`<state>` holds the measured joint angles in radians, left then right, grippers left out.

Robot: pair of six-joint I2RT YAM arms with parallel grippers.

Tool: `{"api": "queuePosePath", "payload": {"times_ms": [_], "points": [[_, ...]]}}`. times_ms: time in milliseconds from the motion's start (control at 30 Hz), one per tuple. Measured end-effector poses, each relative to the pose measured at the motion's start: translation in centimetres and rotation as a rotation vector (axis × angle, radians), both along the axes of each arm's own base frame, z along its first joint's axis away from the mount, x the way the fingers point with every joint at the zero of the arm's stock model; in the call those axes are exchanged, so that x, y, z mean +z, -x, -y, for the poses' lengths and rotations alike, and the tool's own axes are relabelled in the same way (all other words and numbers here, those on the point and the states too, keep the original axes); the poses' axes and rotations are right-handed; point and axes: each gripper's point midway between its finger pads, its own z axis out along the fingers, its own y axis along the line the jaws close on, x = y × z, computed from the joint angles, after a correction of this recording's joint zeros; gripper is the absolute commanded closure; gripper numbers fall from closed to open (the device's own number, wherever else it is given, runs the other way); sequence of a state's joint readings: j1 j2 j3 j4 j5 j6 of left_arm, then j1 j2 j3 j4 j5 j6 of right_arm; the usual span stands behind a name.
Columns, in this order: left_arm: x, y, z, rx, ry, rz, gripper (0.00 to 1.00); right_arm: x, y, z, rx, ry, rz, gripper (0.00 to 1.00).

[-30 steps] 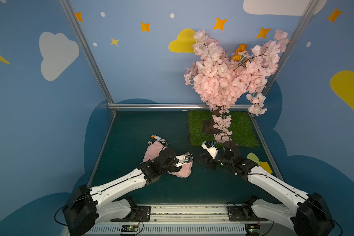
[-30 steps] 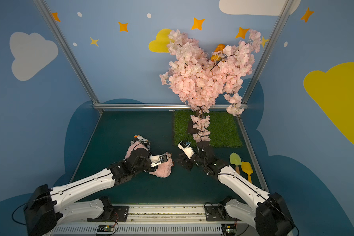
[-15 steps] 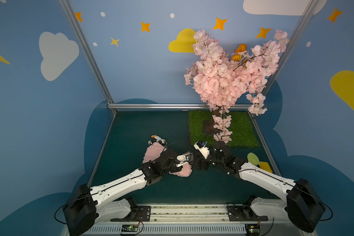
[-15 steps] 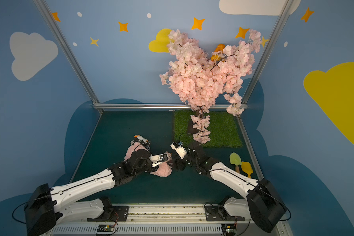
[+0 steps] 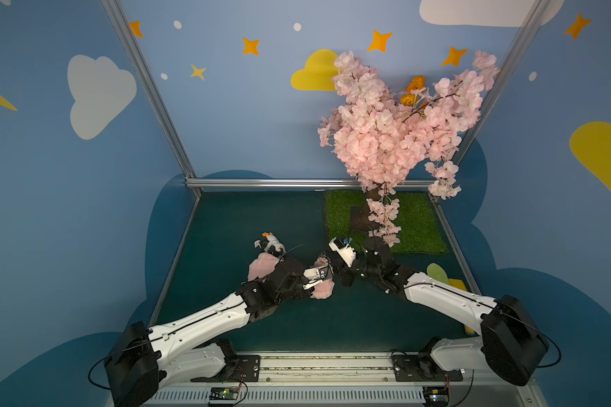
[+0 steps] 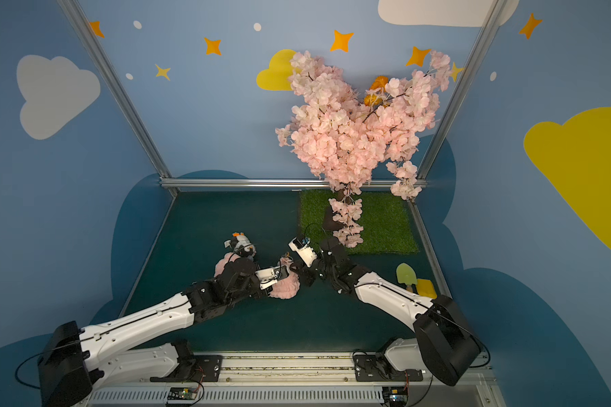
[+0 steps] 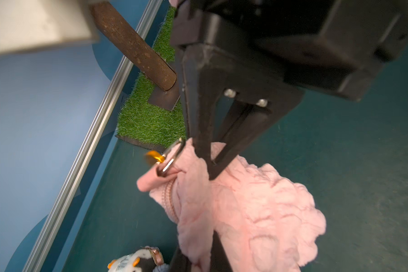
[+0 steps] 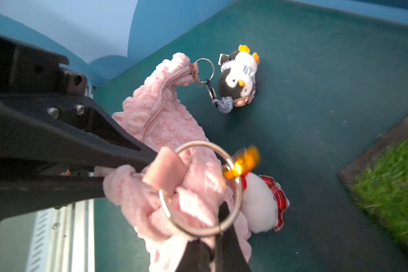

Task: Remove the decoration from the bag
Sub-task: Adjust the bag at the center of the board.

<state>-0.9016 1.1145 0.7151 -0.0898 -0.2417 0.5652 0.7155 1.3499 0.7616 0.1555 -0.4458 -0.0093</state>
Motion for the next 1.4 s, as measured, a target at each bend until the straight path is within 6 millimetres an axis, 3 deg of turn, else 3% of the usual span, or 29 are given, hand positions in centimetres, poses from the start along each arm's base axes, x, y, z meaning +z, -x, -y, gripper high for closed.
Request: {"api": "queuePosePath", "payload": {"times_ms": [133,267,333,600,733,933,1000,1300,1400], "points": [[0.6,-0.2,0.2,0.018,0.031,-0.007,0.72,1.2,-1.0,-0.2,0.010,0.022,0.103,1.00],[0.4,0.1,0.2,0.037,0.057,-0.049,0.64,1.1,-1.4,0.0,0.021,0.070,0.176,1.00],[0.0,0.5,0.2,0.046,0.075,-0.088,0.55,0.5,-1.3,0.2,0.025,0.093,0.196,1.00],[-1.5,2.3,0.2,0.078,0.119,-0.269,0.44,-4.3,1.8,0.8,0.062,0.211,0.213,1.00],[0.2,2.8,0.3,0.083,0.161,-0.304,0.39,-4.9,3.0,1.2,0.076,0.233,0.239,1.00],[4.7,2.6,-0.2,0.131,0.293,-0.320,0.38,-5.4,3.2,1.7,0.050,0.231,0.239,1.00],[5.3,2.3,-0.3,0.170,0.328,-0.355,0.39,-5.3,3.1,1.6,0.039,0.222,0.234,1.00],[3.1,1.6,-1.0,0.531,0.511,-0.736,0.44,-4.8,2.9,1.3,-0.001,0.176,0.221,1.00],[3.1,1.6,-0.7,0.626,0.597,-0.866,0.44,-4.8,3.1,1.1,-0.003,0.170,0.221,1.00]]}}
